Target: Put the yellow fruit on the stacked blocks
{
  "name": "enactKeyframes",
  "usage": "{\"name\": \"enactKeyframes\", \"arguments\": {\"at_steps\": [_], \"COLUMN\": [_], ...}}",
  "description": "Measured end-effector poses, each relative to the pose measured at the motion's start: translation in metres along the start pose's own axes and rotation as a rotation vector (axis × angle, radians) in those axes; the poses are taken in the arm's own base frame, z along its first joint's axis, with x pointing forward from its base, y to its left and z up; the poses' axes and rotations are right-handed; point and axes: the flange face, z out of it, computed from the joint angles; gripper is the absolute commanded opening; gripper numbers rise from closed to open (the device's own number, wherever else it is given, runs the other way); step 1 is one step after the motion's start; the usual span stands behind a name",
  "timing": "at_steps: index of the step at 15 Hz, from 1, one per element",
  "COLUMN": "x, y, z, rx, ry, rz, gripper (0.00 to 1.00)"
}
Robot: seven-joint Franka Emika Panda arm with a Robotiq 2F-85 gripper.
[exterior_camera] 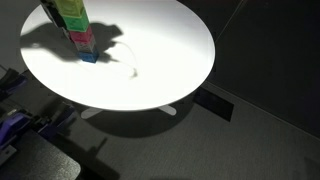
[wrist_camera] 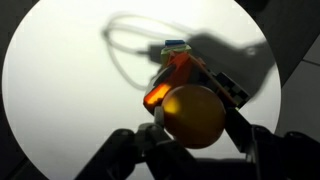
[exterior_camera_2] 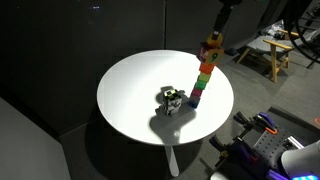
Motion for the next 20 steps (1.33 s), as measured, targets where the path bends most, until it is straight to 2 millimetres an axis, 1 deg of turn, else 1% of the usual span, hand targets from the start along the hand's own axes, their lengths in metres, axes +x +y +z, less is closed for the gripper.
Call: {"name": "enactKeyframes", "arguments": {"at_steps": [1,3,4,5,6,7,20], "x": [0.0000,0.0000,0.0000,0.0000,0.0000,0.0000,0.0000], "y": [0.0000,0.0000,0.0000,0.0000,0.0000,0.0000,0.0000], "z": [0.0000,0.0000,0.0000,0.0000,0.0000,0.0000,-0.0018], "rx": [0.000,0.000,0.000,0.000,0.000,0.000,-0.001], "ry": [0.000,0.000,0.000,0.000,0.000,0.000,0.003], "rz": [0.000,0.000,0.000,0.000,0.000,0.000,0.001], "gripper": [0.38,0.78,0.87,0.92,0.98,1.00,1.00]}}
